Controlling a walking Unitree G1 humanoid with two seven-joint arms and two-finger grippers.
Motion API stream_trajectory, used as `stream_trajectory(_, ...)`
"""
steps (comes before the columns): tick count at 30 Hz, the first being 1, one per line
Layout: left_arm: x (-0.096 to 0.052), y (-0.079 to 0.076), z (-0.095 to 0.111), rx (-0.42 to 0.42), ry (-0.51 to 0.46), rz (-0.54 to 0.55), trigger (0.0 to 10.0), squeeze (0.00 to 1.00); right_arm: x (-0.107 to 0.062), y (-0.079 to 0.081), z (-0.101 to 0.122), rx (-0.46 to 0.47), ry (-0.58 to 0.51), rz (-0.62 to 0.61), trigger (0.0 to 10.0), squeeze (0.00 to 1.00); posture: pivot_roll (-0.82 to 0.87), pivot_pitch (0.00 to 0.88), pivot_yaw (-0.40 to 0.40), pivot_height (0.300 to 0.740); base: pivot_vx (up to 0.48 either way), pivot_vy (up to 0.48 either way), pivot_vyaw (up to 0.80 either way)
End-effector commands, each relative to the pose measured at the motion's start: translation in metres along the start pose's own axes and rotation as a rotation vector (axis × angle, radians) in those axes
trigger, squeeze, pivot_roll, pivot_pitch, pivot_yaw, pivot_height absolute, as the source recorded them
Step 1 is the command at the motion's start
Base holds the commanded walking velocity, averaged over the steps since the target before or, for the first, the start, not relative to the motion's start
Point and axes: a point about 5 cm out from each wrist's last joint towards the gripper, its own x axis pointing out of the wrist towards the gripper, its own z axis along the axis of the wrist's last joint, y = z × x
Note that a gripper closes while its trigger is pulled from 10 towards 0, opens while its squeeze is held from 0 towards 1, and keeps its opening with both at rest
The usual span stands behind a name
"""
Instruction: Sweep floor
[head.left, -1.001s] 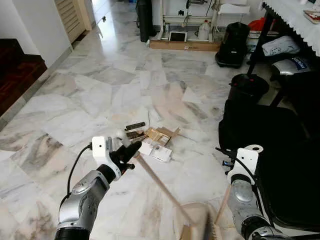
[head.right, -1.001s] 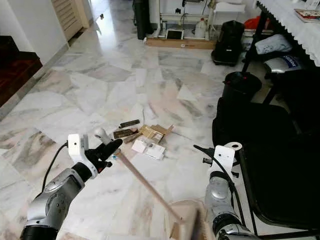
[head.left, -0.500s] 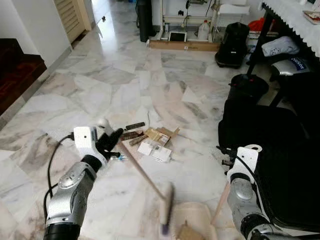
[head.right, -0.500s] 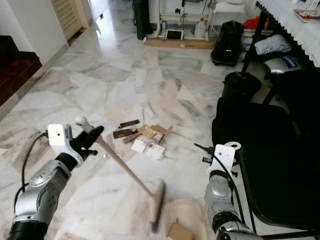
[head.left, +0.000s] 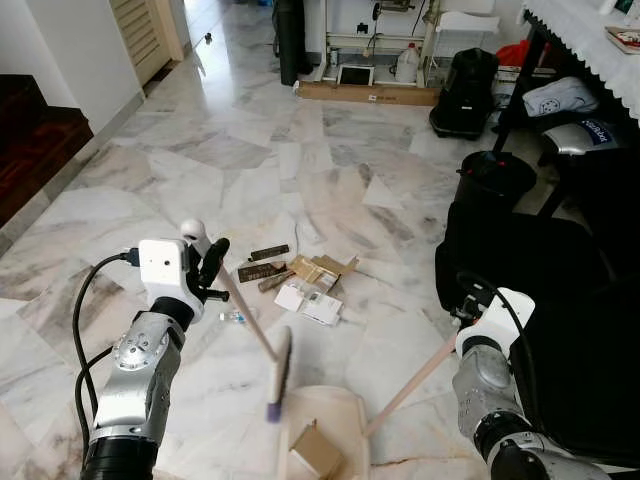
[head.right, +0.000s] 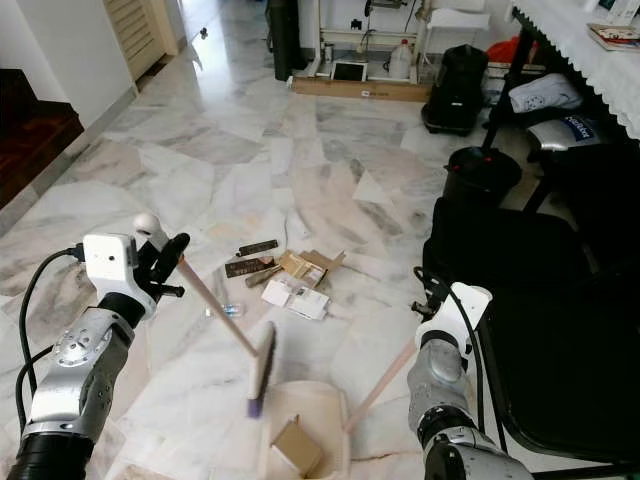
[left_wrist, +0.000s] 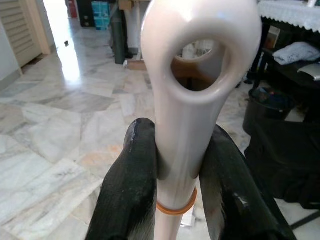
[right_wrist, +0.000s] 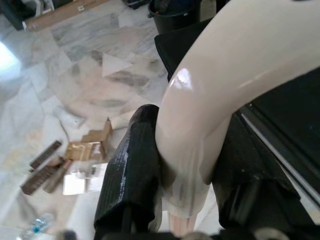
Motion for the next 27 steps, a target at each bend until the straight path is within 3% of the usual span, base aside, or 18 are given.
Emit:
stream_trajectory(1,0.007,-0.005,0.006,0.002,-0.034,-0.033,10.0,0.0,0.004,0.007,0.009,0.093,-0.008,0.009,10.0,0.0,0.11,0.0,-0.026,0.74,0.0,0.0,0.0)
stream_trajectory(5,0.01,-0.011,0.004,-0.053,-0.022,-0.074,10.0,0.0,0.004,0.008,0.008,0.134,0.005,0.009,10.0,0.0,0.11,0.0,-0.025,0.74,0.0,0.0,0.0)
stream_trajectory(8,0.011,-0.017,0.005,-0.149,-0.017,-0.12,10.0,0.0,0.005,0.01,0.008,0.166,0.014,0.031,10.0,0.0,0.11,0.0,-0.022,0.74,0.0,0.0,0.0)
stream_trajectory(11,0.013,-0.015,0.006,-0.146,-0.027,-0.113,10.0,0.0,0.005,0.011,0.008,0.17,0.015,0.035,10.0,0.0,0.11,0.0,-0.021,0.74,0.0,0.0,0.0)
stream_trajectory(16,0.019,-0.009,0.019,-0.245,-0.098,-0.056,10.0,0.0,0.005,0.011,0.008,0.181,0.021,0.04,10.0,0.0,0.12,0.0,-0.022,0.74,0.0,0.0,0.0)
stream_trajectory(21,0.022,-0.003,0.034,-0.16,-0.158,-0.016,10.0,0.0,0.005,0.011,0.009,0.175,0.016,0.045,10.0,0.0,0.11,0.0,-0.022,0.74,0.0,0.0,0.0)
stream_trajectory(27,0.028,0.003,0.079,0.027,-0.326,0.047,10.0,0.0,0.006,0.01,0.011,0.146,0.001,0.063,10.0,0.0,0.12,0.0,-0.025,0.74,0.0,0.0,0.0)
